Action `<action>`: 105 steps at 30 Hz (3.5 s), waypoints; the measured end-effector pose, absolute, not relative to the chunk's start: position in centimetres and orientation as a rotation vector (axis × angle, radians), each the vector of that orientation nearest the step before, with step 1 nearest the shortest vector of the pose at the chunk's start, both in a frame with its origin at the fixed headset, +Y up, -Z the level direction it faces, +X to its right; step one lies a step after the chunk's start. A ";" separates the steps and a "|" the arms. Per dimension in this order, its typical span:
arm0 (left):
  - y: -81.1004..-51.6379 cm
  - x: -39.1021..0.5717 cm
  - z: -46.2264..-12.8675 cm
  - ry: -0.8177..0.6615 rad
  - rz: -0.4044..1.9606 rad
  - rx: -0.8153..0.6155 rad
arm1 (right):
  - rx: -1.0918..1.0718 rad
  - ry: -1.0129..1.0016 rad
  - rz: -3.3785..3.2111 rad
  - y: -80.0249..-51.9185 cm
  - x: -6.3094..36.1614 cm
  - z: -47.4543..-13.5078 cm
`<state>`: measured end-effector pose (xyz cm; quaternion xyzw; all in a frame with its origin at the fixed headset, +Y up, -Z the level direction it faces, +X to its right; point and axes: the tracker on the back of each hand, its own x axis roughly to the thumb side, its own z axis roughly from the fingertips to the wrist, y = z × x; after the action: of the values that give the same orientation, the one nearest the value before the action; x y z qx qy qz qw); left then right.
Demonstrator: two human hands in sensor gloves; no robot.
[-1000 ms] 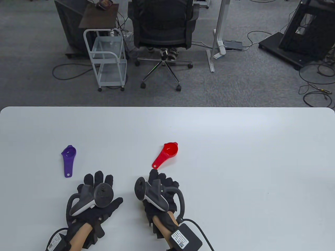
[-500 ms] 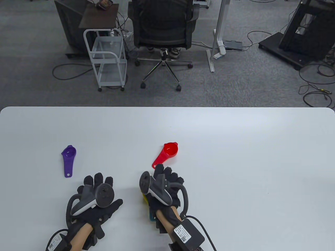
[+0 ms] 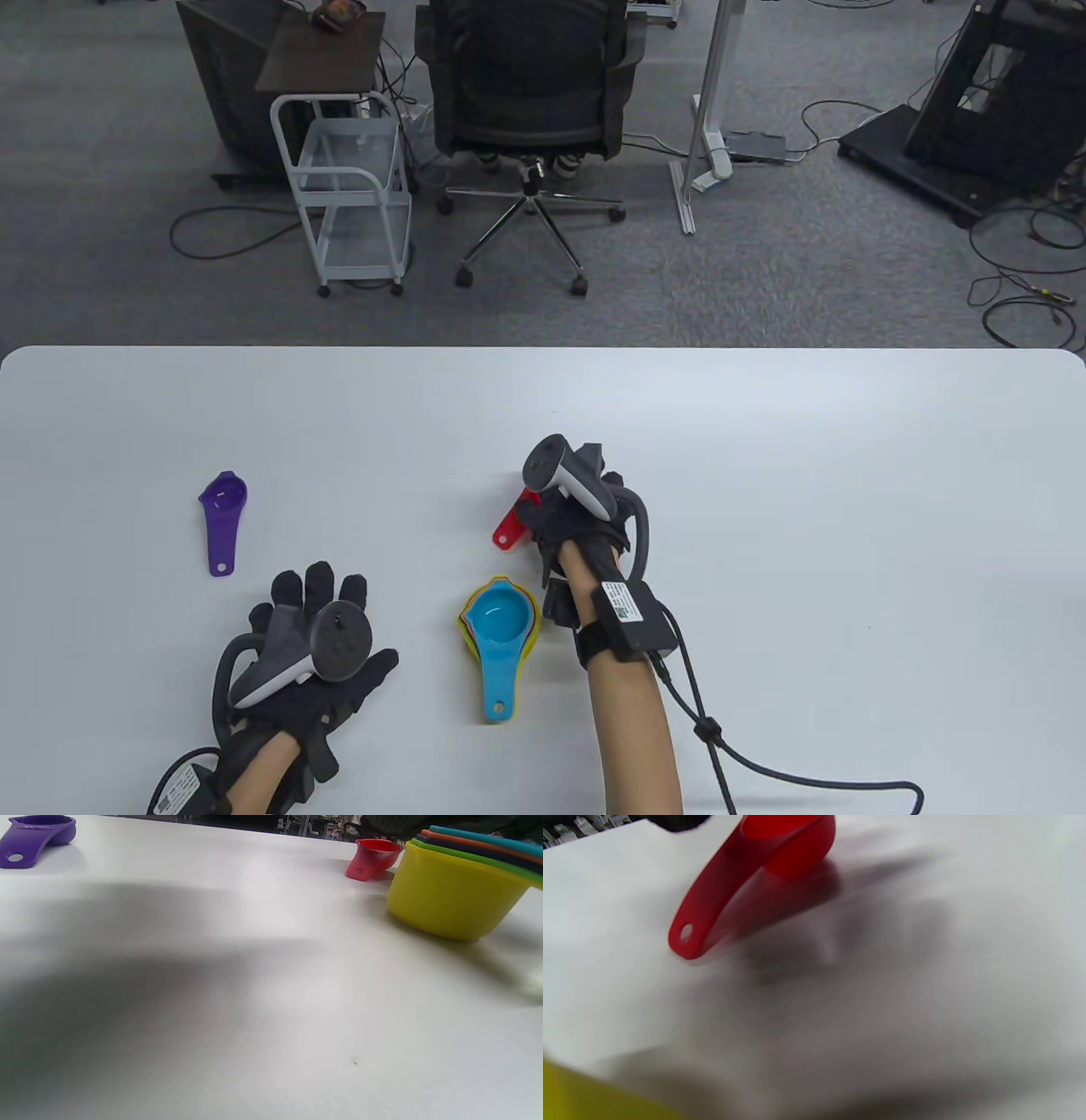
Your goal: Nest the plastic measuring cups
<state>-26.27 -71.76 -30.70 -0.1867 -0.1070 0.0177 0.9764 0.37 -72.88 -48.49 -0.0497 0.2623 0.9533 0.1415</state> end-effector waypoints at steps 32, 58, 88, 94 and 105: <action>-72.2 -26.4 -31.1 -0.219 0.065 -0.436 | -0.175 0.476 2.758 -73.6 1.9 -49.6; -71.5 -26.6 -30.8 -0.251 0.011 -0.286 | 0.327 0.269 2.929 -69.5 -7.2 -32.3; -71.8 -26.6 -30.9 -0.238 0.016 -0.340 | 0.345 0.084 3.039 -69.7 -0.7 -31.7; -72.2 -27.0 -31.5 -0.208 0.033 -0.369 | 0.231 0.088 3.005 -70.8 6.7 -31.2; -72.0 -28.8 -32.3 -0.133 0.062 -0.320 | 0.187 0.125 3.014 -72.9 9.8 -30.8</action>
<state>-28.77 -71.97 -32.27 -0.1592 -0.0661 0.0308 0.9845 9.85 -72.95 -30.79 0.0617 0.0413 0.9955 0.0596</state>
